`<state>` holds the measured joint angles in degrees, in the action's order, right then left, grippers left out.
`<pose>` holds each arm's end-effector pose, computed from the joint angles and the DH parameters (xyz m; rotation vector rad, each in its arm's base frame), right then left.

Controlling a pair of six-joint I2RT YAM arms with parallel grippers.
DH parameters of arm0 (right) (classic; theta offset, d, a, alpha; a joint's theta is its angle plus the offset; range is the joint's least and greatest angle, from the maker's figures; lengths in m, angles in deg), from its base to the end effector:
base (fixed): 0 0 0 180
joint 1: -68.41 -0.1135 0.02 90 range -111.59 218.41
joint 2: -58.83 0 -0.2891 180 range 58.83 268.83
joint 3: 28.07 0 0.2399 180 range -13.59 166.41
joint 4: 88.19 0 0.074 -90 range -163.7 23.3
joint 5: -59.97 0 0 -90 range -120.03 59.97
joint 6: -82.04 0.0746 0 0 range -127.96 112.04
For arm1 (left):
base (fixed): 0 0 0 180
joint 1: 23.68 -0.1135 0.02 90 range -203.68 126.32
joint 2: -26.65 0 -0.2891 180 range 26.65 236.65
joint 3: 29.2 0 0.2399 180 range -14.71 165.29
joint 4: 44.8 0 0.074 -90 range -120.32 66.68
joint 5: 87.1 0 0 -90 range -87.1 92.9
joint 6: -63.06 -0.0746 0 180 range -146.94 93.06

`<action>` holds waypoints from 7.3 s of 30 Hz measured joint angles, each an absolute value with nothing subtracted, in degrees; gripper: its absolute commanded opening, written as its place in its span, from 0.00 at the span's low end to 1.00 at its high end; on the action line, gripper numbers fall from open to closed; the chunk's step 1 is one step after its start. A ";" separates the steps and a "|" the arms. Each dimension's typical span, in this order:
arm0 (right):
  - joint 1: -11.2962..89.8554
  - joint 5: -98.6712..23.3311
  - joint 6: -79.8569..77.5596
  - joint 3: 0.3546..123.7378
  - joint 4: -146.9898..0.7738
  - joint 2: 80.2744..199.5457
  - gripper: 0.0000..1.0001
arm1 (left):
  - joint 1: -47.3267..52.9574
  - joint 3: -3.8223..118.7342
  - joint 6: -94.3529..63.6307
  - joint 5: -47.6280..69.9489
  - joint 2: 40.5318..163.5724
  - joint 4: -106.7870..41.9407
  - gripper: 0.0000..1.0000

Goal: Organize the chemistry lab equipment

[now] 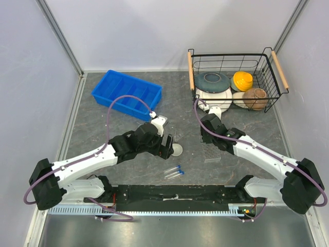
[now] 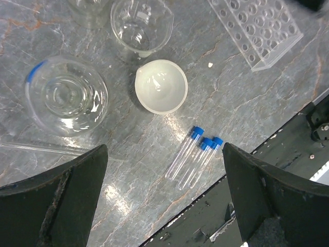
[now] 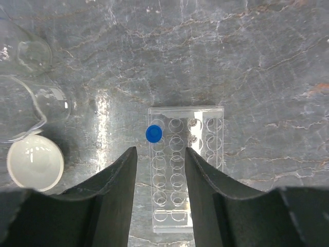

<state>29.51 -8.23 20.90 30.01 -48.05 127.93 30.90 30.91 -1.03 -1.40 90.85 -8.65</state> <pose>0.2059 0.1305 0.2261 -0.0472 2.3805 0.0871 0.1476 -0.1978 0.2608 0.5436 2.2931 -0.6385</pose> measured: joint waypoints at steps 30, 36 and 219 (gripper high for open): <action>29.51 -7.70 19.19 34.27 -38.35 114.60 0.52 | 44.83 27.28 0.50 -9.44 106.76 -11.75 0.65; 29.51 -8.16 19.19 33.68 -38.13 114.49 0.52 | 45.18 26.52 0.89 -11.08 107.20 -12.28 0.62; 29.51 -11.48 22.39 27.89 -44.05 111.19 0.00 | 31.52 22.39 -4.90 19.83 83.11 -26.59 0.95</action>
<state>29.51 -11.48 22.39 27.89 -44.05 111.19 31.52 22.39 -4.90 19.83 83.11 -26.59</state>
